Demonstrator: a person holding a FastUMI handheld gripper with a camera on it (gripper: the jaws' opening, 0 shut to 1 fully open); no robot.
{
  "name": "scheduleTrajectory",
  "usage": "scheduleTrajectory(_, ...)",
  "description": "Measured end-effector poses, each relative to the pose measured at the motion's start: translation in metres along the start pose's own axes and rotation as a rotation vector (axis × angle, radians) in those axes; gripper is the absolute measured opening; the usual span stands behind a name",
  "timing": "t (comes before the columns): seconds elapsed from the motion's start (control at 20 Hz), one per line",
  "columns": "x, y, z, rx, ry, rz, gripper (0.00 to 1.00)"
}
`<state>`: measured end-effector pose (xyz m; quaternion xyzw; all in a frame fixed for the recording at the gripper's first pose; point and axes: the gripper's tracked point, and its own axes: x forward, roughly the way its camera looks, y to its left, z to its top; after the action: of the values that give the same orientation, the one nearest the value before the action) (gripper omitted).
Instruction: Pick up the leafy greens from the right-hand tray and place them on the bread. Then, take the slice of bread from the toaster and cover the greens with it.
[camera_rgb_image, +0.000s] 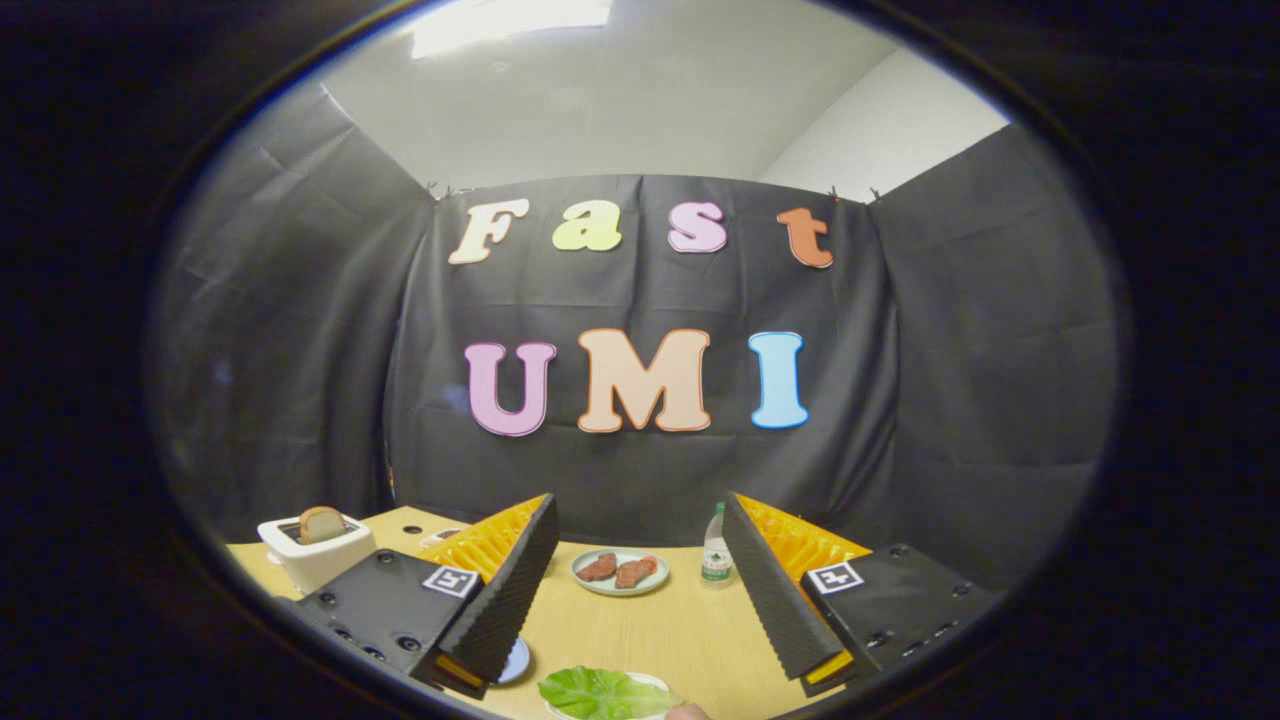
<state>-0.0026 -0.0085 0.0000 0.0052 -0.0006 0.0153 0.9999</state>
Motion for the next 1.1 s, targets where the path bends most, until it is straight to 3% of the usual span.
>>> scheduleTrajectory(0.4,0.006,-0.001,-0.010,-0.025,0.037,0.065,1.00)
scheduleTrajectory(1.1,0.023,0.038,-0.071,-0.208,0.223,0.442,1.00)
